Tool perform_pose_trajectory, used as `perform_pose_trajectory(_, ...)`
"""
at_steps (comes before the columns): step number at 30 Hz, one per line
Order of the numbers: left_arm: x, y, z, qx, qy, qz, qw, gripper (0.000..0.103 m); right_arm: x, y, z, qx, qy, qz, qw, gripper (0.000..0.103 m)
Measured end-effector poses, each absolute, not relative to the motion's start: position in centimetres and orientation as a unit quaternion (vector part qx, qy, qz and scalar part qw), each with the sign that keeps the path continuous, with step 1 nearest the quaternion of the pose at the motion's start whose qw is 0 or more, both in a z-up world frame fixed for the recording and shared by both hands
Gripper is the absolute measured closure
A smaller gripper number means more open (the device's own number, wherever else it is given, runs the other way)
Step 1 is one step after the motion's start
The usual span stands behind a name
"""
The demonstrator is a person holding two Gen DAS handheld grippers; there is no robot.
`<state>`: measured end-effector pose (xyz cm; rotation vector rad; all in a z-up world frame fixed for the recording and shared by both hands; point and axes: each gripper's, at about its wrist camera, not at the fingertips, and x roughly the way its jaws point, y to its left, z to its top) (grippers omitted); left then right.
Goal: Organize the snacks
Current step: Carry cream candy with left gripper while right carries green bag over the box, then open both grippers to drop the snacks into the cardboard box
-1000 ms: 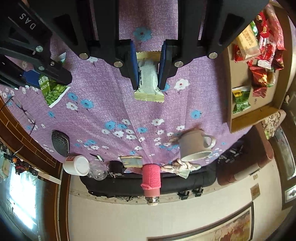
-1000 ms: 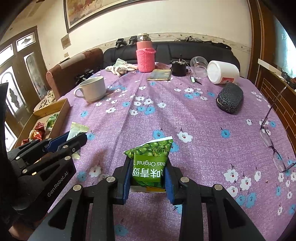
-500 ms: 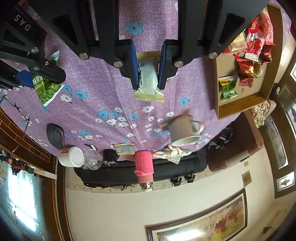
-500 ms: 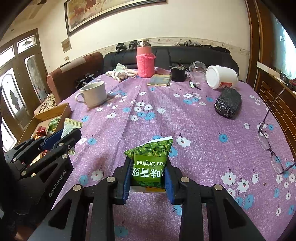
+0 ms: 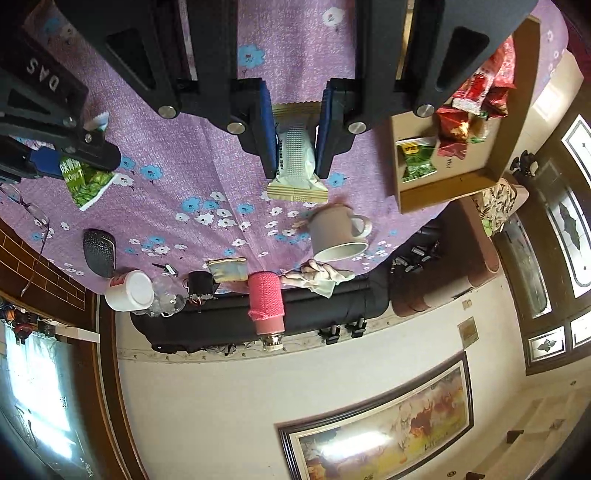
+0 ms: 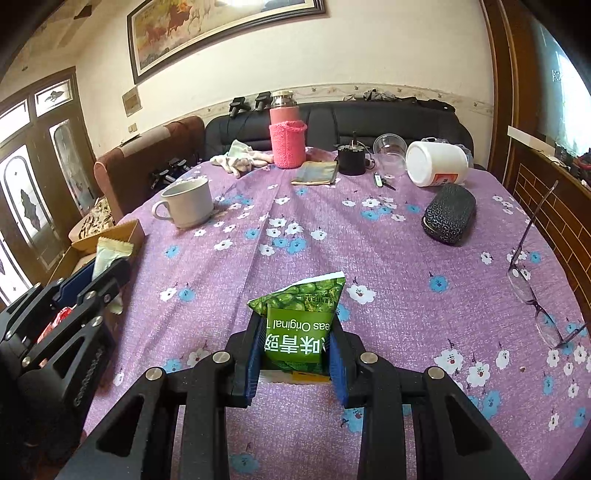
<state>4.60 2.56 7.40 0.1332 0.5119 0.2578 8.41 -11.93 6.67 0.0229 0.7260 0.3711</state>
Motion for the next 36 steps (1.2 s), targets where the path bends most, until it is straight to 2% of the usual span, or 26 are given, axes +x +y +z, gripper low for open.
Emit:
perform_pose_trajectory(7,1.5,5.1,8.5,0.035,0.259,0.13,0.957,0.083,7.7,-11.6,7.2,0.008,0.343,0.191,0.919,0.07)
perform_pose_trajectory(17,-2.9,14.4,9.2,-0.023,0.259,0.193,0.946,0.083,6.2,-7.9,8.5,0.005,0.355,0.239,0.904,0.07)
perform_pose_trajectory(26,-4.5,21.3,5.9,-0.073,0.297,0.238,0.922,0.083,4.6,1.9,10.0,0.005,0.376,0.335,0.864,0.069)
perform_pose_trajectory(36,-5.0,23.8,4.7,-0.123,0.317,0.221,0.914,0.083,6.3,11.0,8.2,-0.003,0.42,0.365,0.831,0.069)
